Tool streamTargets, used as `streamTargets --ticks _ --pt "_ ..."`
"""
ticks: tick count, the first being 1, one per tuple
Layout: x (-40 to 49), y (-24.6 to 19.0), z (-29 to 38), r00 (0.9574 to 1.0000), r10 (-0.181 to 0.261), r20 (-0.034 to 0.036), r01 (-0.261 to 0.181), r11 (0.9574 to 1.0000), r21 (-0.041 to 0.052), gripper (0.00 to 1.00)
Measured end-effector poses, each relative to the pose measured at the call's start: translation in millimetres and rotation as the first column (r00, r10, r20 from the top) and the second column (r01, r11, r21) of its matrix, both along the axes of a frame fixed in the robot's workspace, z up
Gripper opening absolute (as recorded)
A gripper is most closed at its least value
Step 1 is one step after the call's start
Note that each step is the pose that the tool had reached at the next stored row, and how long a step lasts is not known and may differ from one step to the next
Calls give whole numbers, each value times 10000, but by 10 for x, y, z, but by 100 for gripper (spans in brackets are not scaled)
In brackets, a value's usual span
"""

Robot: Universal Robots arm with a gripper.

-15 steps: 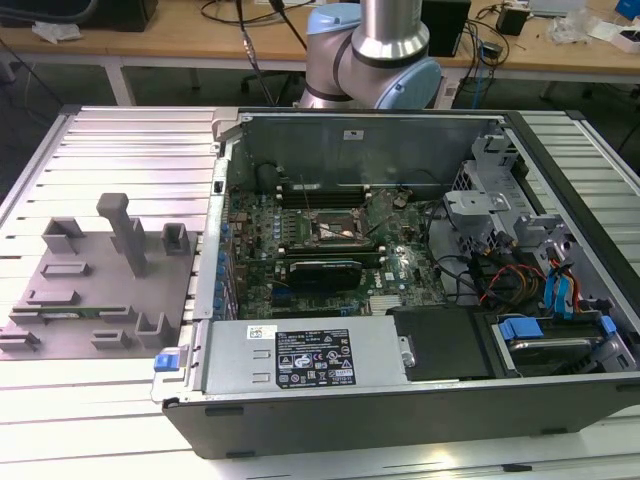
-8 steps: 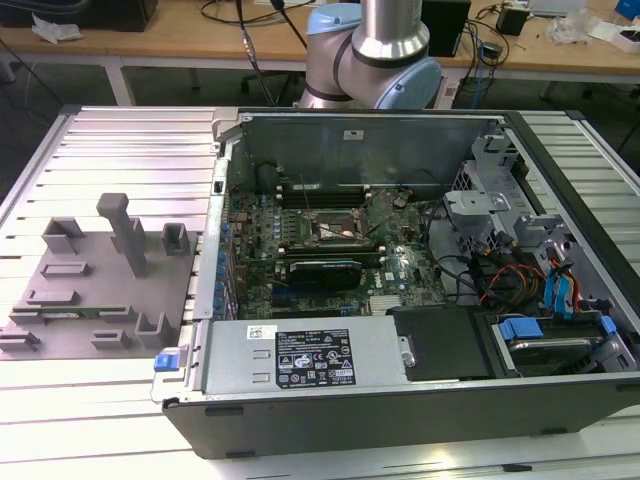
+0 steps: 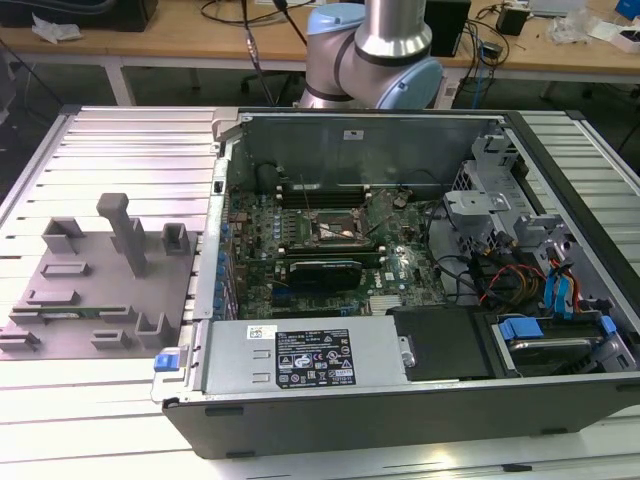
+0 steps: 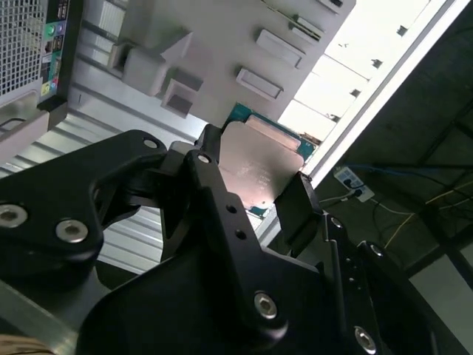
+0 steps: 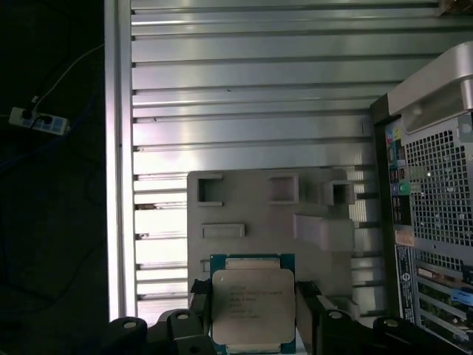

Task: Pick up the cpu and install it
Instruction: 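Pick up the cpu and move it towards the insertion slot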

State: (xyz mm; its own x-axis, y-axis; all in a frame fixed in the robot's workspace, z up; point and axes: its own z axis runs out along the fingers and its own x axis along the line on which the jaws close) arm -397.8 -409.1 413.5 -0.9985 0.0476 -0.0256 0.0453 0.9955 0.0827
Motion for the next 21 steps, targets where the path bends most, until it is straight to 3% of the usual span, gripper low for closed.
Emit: streamTargets --ticks 12,21 --pt "513 0 -1 10000 0 1 0 10000 1 54" --pt "965 0 -1 10000 2 1 -2 10000 1 54"
